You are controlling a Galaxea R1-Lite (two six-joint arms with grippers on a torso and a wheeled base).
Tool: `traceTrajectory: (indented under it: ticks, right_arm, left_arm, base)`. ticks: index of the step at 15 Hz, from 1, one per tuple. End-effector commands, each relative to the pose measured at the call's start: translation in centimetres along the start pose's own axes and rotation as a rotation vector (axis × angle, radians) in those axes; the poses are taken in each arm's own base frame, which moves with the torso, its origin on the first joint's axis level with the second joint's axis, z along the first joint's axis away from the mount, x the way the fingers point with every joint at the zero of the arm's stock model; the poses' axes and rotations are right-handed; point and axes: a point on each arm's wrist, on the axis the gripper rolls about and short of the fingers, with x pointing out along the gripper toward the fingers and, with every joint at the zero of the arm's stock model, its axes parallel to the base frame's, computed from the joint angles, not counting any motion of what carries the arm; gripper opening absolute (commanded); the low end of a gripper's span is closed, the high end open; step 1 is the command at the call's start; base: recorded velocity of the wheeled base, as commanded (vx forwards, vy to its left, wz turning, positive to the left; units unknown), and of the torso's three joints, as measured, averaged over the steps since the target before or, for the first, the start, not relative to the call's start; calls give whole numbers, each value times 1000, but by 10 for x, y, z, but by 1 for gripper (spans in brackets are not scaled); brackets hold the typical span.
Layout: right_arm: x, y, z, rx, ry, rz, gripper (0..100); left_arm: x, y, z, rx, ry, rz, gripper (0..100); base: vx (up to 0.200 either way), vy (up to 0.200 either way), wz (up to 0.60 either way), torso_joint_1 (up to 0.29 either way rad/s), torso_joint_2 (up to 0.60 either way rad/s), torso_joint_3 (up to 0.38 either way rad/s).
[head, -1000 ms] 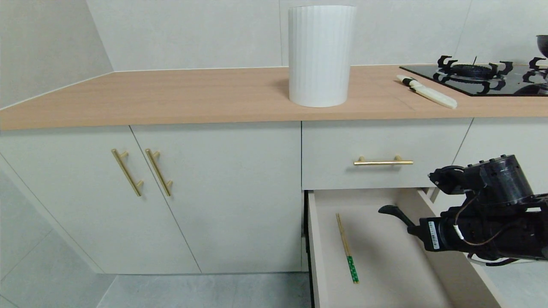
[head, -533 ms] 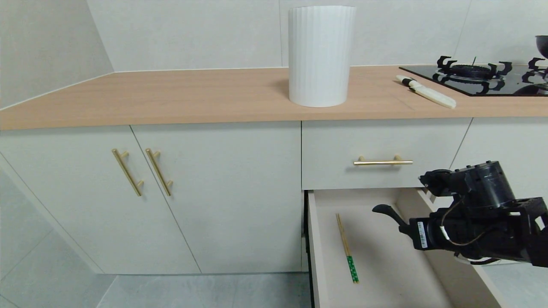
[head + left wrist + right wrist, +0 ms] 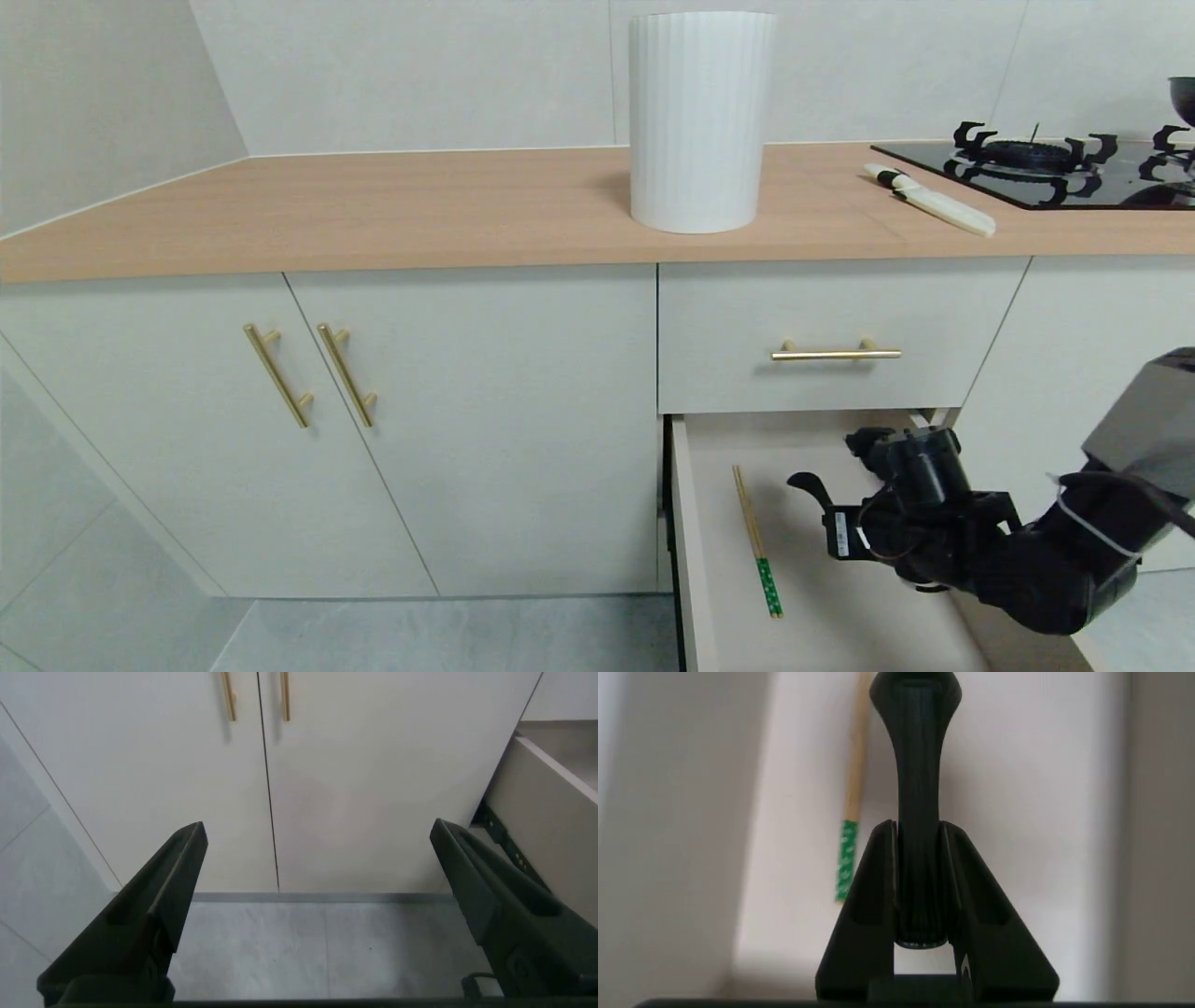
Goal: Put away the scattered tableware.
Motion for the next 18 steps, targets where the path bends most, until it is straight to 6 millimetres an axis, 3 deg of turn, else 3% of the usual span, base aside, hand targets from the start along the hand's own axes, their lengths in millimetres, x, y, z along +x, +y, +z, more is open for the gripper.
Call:
traceTrajectory:
  ticks: [1,7,18]
  right_arm:
    - [31,-5,-32,-11,96,-36,0]
    - [52,-8,-52,-25,135,-59,0]
    - [63,-9,-61,-35,124,-89,0]
  left_arm:
    - [0,0,0,0,2,1,100]
    - [0,0,0,0,2,1,100]
    - [0,0,0,0,2,1,100]
  base:
    - [0,0,0,0,0,0]
    - [0,0,0,0,0,0]
    - [0,0,0,0,0,0]
